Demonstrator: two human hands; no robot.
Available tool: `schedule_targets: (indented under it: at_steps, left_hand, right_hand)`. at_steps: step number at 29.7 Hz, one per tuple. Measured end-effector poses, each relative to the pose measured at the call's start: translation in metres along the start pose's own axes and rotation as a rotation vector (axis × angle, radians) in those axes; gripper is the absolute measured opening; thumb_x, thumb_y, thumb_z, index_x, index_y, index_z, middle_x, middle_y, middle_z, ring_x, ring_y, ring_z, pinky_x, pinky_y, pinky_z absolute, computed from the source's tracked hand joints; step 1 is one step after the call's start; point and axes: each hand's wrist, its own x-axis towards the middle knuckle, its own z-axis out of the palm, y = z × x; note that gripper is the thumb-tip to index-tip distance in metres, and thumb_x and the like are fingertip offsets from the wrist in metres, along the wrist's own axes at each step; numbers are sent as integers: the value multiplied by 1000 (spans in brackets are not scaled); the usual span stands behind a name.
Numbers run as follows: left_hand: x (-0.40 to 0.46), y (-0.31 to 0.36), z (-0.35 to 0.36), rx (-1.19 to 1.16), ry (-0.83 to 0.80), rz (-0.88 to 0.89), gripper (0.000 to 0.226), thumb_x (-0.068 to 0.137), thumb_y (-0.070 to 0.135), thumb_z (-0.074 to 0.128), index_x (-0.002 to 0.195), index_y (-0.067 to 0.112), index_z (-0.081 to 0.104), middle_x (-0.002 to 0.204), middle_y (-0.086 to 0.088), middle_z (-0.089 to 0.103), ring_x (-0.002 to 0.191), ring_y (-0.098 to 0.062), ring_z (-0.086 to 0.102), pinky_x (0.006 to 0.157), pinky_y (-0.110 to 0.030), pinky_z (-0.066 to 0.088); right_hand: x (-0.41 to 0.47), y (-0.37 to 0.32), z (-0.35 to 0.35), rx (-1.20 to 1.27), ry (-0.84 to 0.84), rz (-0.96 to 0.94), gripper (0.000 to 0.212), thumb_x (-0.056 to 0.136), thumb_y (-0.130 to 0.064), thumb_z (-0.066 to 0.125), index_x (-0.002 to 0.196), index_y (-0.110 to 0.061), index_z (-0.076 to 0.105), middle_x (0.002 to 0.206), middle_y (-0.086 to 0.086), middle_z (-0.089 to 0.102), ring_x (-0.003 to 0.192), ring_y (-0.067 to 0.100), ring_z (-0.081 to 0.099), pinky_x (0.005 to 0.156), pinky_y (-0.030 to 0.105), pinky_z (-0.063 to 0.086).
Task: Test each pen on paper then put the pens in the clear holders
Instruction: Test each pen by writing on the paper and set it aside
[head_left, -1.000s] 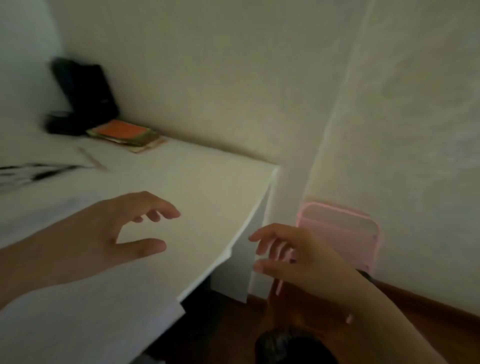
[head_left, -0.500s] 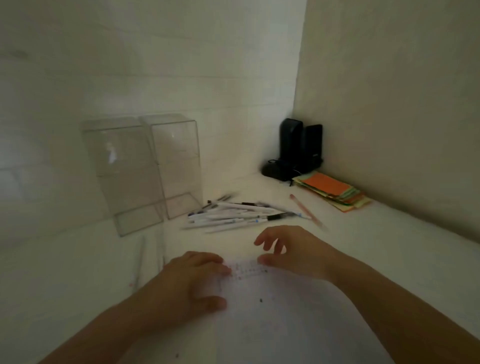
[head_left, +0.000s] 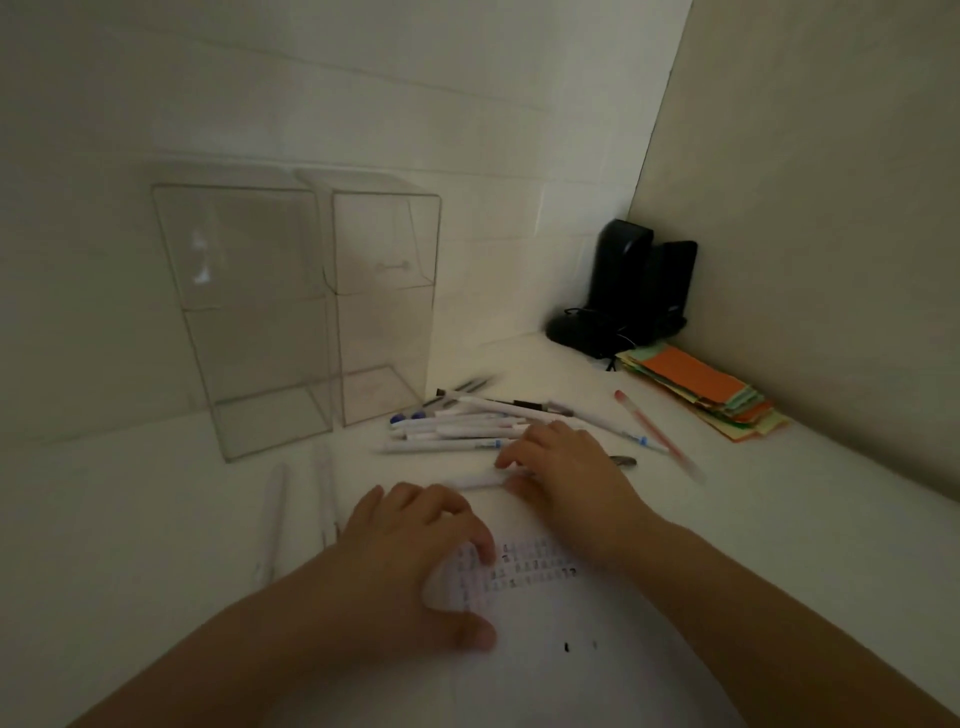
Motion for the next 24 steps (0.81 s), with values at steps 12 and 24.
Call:
schedule_targets:
  at_steps: [12, 24]
  left_hand:
    - [2, -1, 5, -113, 217, 69, 69, 50, 93, 25, 101, 49, 37, 102, 34, 36, 100, 11, 28, 91, -13, 23]
    - [1, 12, 3, -210, 408, 357, 20, 79, 46, 59, 96, 34, 56, 88, 21, 46, 78, 4, 49, 68, -21, 44]
  right_hand:
    - [-30, -20, -22, 1586, 80, 512, 16, 92, -6, 46, 101, -8, 59, 83, 6, 67, 74, 15, 67, 66, 23, 55]
    - [-38, -22, -7, 1727, -173, 287, 70, 77, -1, 58, 132, -42, 41, 97, 16, 59, 84, 31, 57, 73, 42, 57]
